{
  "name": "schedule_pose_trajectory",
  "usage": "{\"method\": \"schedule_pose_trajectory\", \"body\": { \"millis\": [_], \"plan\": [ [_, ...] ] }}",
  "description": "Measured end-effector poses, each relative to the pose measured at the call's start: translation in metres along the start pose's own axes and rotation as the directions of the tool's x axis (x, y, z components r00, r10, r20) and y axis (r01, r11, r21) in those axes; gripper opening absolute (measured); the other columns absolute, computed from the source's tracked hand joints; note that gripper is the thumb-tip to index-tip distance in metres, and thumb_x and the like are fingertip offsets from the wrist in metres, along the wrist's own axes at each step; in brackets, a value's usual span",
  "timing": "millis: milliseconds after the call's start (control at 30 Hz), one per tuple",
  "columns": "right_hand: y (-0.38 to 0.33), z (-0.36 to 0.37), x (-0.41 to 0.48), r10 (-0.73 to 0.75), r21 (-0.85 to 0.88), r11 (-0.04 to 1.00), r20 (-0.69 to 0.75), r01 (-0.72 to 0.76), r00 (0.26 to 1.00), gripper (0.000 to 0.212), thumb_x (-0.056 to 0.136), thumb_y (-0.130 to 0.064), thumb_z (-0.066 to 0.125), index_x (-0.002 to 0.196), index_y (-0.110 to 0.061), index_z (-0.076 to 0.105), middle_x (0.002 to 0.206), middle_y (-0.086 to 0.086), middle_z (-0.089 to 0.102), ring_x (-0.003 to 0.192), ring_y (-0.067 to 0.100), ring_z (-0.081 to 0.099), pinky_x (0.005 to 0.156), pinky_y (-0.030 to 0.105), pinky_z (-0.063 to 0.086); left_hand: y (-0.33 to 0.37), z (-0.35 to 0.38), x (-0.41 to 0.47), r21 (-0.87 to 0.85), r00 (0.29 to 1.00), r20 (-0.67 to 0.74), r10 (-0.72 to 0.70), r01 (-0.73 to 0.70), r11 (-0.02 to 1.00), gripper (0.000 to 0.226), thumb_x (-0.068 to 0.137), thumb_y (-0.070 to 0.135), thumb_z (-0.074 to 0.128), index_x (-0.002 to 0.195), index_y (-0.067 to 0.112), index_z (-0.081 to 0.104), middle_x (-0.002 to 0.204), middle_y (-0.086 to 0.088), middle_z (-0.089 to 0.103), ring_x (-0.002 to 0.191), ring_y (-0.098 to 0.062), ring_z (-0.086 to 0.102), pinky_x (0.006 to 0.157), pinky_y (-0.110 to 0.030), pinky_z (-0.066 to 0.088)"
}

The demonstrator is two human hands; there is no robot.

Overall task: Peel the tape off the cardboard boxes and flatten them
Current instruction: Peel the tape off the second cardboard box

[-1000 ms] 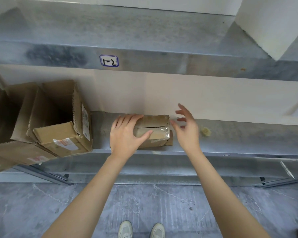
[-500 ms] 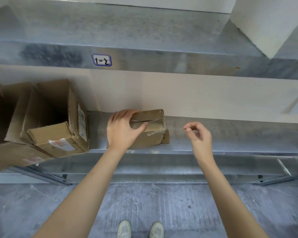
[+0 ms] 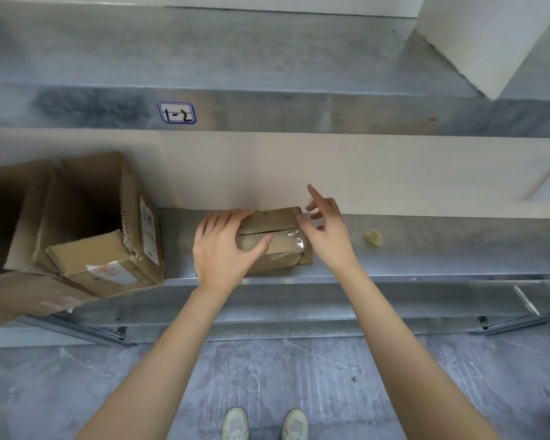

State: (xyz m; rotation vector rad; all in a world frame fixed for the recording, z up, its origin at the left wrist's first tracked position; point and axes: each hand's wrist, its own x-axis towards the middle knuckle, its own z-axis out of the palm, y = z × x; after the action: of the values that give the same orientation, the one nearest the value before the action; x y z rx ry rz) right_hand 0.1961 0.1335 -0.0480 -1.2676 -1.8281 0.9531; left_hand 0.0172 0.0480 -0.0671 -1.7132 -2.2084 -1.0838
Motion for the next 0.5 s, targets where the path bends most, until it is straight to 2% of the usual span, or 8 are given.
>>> {"method": "schedule_pose_trajectory", "body": {
  "millis": [133, 233, 333, 433, 500],
  "plan": [
    [-0.006, 0.005, 0.005, 0.011, -0.027, 1.0, 0.033, -0.01, 0.999, 0.045, 0.09, -0.022, 0.065, 0.134, -0.025, 0.054, 0.102, -0.006, 0.047, 0.097, 0.011, 0.053, 0.082, 0.022, 0.042, 0.001, -0.002, -0.004, 0.001, 1.0, -0.008, 0.017, -0.017, 1.0, 0.046, 0.078, 0.061, 0.069, 0.109, 0.027, 0.068, 0.106, 0.011, 0.069, 0.103, -0.016, 0.06, 0.104, -0.03, 0.034],
    [-0.011, 0.006, 0.009, 0.013, -0.043, 0.999, 0.023, -0.012, 1.0, 0.023, 0.089, -0.022, 0.066, 0.112, -0.022, 0.064, 0.093, -0.01, 0.046, 0.095, 0.013, 0.053, 0.082, 0.019, 0.036, 0.001, -0.002, -0.006, -0.003, 1.0, -0.017, 0.025, -0.025, 1.0, 0.047, 0.078, 0.061, 0.07, 0.11, 0.027, 0.068, 0.106, 0.011, 0.069, 0.102, -0.016, 0.06, 0.105, -0.029, 0.032],
    [-0.012, 0.006, 0.014, 0.082, -0.081, 0.994, 0.07, -0.076, 0.994, 0.004, 0.09, -0.026, 0.063, 0.093, -0.024, 0.065, 0.089, -0.009, 0.048, 0.093, 0.015, 0.053, 0.076, 0.018, 0.034, 0.001, -0.002, -0.008, -0.003, 0.999, -0.023, 0.03, -0.03, 1.0, 0.047, 0.079, 0.061, 0.07, 0.111, 0.027, 0.068, 0.107, 0.011, 0.068, 0.101, -0.016, 0.06, 0.108, -0.029, 0.031],
    [-0.009, 0.004, 0.015, 0.084, -0.093, 0.993, 0.101, -0.075, 0.991, 0.005, 0.091, -0.027, 0.062, 0.086, -0.025, 0.063, 0.09, -0.007, 0.049, 0.091, 0.014, 0.053, 0.075, 0.019, 0.035, 0.001, -0.002, -0.009, -0.005, 0.999, -0.029, 0.038, -0.038, 0.999, 0.048, 0.079, 0.061, 0.07, 0.112, 0.026, 0.069, 0.107, 0.01, 0.069, 0.1, -0.017, 0.06, 0.109, -0.028, 0.029],
    [-0.009, 0.003, 0.012, 0.063, -0.043, 0.997, 0.099, -0.059, 0.993, 0.006, 0.091, -0.023, 0.063, 0.085, -0.024, 0.062, 0.092, -0.005, 0.049, 0.089, 0.011, 0.052, 0.075, 0.015, 0.036, 0.001, -0.003, -0.01, -0.005, 0.999, -0.029, 0.045, -0.045, 0.999, 0.048, 0.079, 0.061, 0.07, 0.112, 0.026, 0.069, 0.106, 0.01, 0.069, 0.1, -0.017, 0.06, 0.109, -0.029, 0.029]
  ]
}}
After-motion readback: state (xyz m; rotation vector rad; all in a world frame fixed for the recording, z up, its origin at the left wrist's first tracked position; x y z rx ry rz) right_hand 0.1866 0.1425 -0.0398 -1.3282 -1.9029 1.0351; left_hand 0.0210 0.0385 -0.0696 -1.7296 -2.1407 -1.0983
